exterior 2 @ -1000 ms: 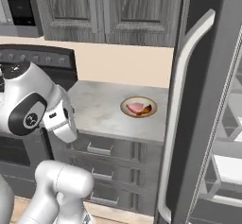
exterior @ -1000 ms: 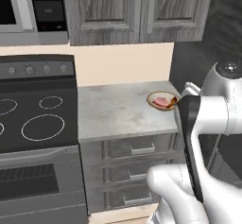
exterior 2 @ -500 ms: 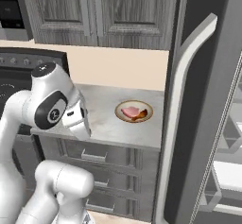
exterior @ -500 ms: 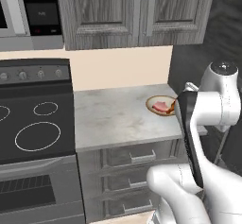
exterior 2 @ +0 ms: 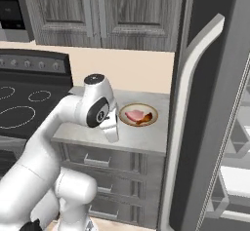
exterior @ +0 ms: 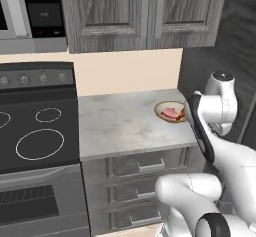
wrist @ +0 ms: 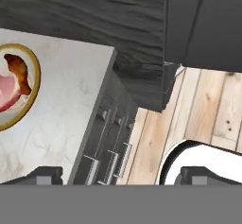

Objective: Place the bowl with the sweet potato and avocado on the top shelf of the fridge. Place the bowl with the steak and chicken drumstick on the second highest shelf of the fridge.

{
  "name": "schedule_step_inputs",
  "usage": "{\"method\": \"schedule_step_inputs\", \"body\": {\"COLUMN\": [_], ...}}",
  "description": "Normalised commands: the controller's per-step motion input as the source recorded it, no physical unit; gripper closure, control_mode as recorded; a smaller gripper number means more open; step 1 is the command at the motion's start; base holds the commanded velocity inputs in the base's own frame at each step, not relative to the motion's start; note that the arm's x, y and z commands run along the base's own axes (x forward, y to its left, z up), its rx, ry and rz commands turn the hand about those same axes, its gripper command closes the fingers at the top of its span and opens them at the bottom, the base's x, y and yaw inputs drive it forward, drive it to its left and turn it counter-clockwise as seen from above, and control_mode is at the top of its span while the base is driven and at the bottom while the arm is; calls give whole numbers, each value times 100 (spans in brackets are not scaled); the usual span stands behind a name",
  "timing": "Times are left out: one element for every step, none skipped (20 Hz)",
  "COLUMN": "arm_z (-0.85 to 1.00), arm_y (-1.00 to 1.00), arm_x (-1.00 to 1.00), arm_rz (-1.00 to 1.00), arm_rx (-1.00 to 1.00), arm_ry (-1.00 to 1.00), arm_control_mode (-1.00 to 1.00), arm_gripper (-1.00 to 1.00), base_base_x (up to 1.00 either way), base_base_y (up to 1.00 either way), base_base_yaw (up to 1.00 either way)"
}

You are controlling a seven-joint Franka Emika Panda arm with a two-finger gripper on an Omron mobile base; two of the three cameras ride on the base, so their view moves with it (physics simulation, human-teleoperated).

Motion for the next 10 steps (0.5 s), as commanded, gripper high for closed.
{"method": "schedule_step_inputs", "body": {"arm_z": [-34, -32, -23, -24, -19, -21, -21, -24, -29, -34], "arm_y": [-41, -35, -22, -9, -3, 0, 0, 0, 16, 17], "arm_x": [82, 77, 63, 58, 47, 39, 41, 49, 63, 65], "arm_rz": [-5, -6, -7, -10, -9, -5, -1, 0, 0, 0], "arm_rx": [9, 10, 14, 23, 23, 21, 17, 13, 6, 0], "arm_ry": [18, 16, 11, 9, 5, 0, 0, 0, 0, 0], "arm_control_mode": [-100, -100, -100, -100, -100, -100, -100, -100, -100, -100], "arm_gripper": [-100, -100, -100, -100, -100, -100, -100, -100, -100, -100], "base_base_x": [0, 0, 0, 0, 0, 0, 0, 0, 0, 0], "base_base_y": [0, 0, 0, 0, 0, 0, 0, 0, 0, 0], "base_base_yaw": [0, 0, 0, 0, 0, 0, 0, 0, 0, 0]}}
